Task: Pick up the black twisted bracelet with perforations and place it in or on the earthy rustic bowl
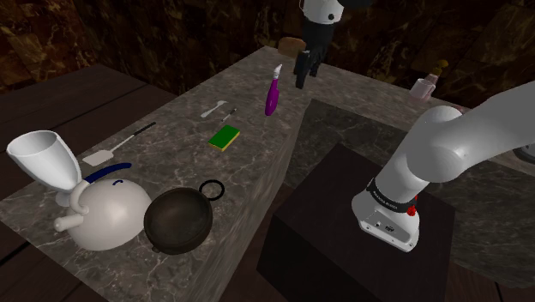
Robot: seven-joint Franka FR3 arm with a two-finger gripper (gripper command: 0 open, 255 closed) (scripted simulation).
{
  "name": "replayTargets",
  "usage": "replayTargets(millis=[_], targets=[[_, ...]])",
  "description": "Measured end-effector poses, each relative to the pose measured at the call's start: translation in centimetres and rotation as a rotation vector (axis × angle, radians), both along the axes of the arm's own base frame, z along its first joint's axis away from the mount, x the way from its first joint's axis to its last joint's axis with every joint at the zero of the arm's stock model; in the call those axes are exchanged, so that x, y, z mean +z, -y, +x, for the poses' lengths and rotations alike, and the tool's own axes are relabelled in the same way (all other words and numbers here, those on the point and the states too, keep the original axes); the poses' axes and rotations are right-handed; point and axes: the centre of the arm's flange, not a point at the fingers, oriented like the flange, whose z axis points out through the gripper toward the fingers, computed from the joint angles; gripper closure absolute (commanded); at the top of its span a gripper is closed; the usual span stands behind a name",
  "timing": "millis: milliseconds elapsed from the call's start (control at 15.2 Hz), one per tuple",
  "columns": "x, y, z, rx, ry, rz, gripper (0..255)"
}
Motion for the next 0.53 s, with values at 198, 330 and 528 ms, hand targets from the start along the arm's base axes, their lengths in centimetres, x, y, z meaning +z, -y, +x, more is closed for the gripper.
replayTargets(millis=[198,330,528], targets=[[-3.0,-1.9,1.4,0.014,-0.01,0.018,0],[-5.0,-3.1,2.8,0.023,-0.017,0.029,0],[-8.1,-5.2,4.4,0.036,-0.028,0.048,0]])
